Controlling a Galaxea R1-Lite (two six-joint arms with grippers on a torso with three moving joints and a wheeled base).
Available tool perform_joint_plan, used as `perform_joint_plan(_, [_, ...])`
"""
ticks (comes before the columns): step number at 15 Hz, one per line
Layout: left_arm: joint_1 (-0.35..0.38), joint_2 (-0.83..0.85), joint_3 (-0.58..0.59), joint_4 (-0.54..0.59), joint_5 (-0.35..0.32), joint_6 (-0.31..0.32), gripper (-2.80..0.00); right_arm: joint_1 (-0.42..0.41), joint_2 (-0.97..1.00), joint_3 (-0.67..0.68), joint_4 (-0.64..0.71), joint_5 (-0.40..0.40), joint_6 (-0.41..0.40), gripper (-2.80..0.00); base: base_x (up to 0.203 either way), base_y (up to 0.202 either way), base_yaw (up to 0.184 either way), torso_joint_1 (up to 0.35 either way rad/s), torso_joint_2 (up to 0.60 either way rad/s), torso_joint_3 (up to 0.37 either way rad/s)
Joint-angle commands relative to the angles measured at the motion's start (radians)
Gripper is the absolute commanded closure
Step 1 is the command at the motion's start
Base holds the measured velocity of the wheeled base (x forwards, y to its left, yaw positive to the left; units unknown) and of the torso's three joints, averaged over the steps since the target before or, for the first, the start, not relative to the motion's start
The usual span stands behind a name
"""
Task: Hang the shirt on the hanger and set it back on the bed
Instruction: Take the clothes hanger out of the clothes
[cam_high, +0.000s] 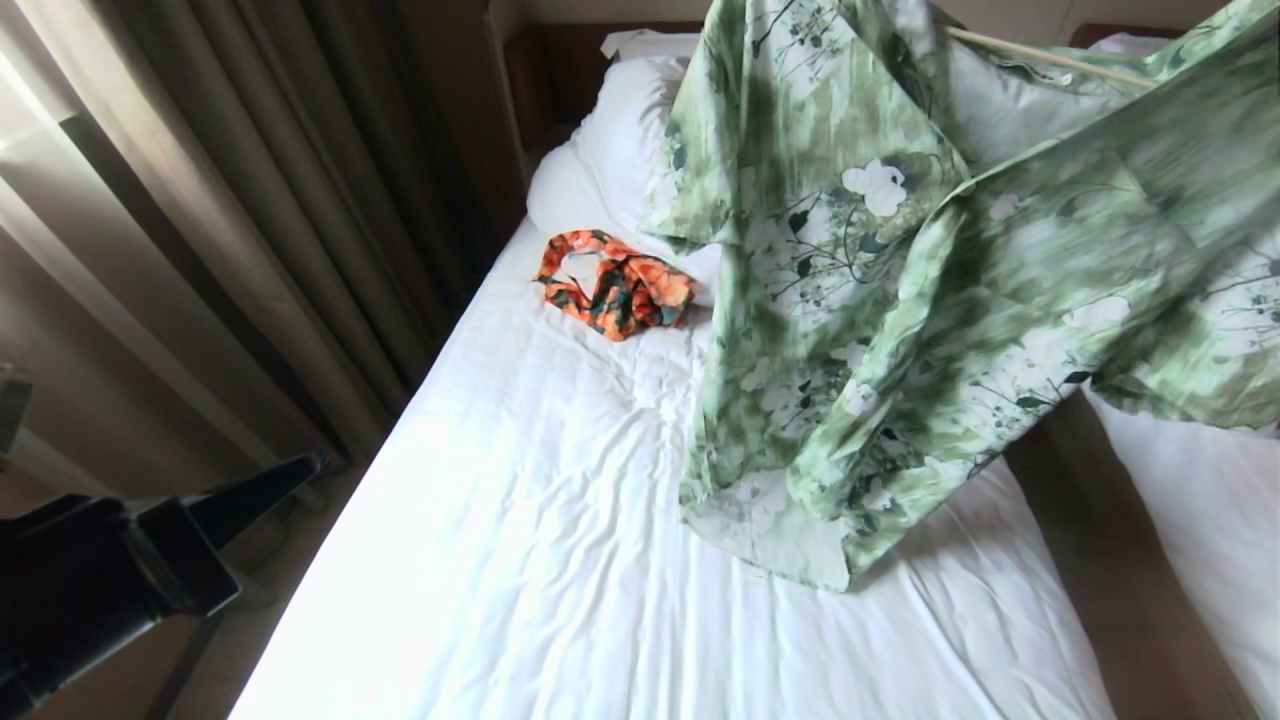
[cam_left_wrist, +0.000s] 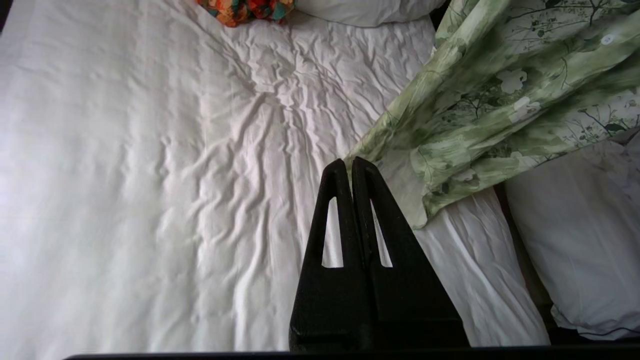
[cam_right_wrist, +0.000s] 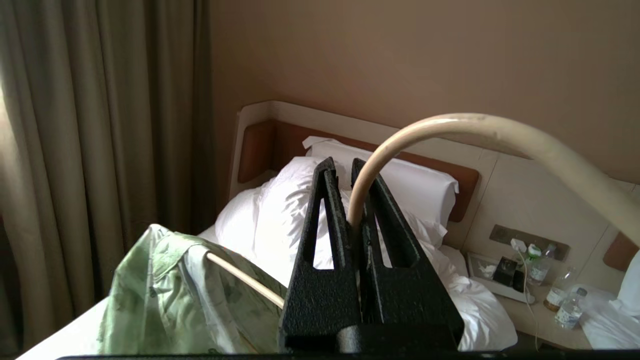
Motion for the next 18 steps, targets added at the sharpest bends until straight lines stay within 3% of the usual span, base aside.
perform_joint_plan(1, [0.001, -0.069, 0.035, -0.004, 0.003, -0.002, 0.00, 0.003, -0.004, 0.000, -0.005, 0.005, 0.009, 0.00, 0.000, 0.000, 0.000, 0.000, 0.00, 0.000])
perform_joint_plan(3, [0.001, -0.095, 0.055, -0.004, 0.003, -0.004, 0.00, 0.002, -0.004, 0.000, -0.003, 0.008, 0.011, 0.00, 0.000, 0.000, 0.000, 0.000, 0.00, 0.000])
perform_joint_plan(7, [0.002, -0.112, 0.071, -0.006, 0.005, -0.069, 0.00, 0.000, -0.006, 0.000, -0.003, 0.028, 0.010, 0.00, 0.000, 0.000, 0.000, 0.000, 0.00, 0.000])
perform_joint_plan(18, [0.027, -0.162, 0.080, 0.002, 0.010, -0.072, 0.00, 0.000, -0.011, 0.000, -0.005, 0.043, 0.011, 0.00, 0.000, 0.000, 0.000, 0.000, 0.00, 0.000])
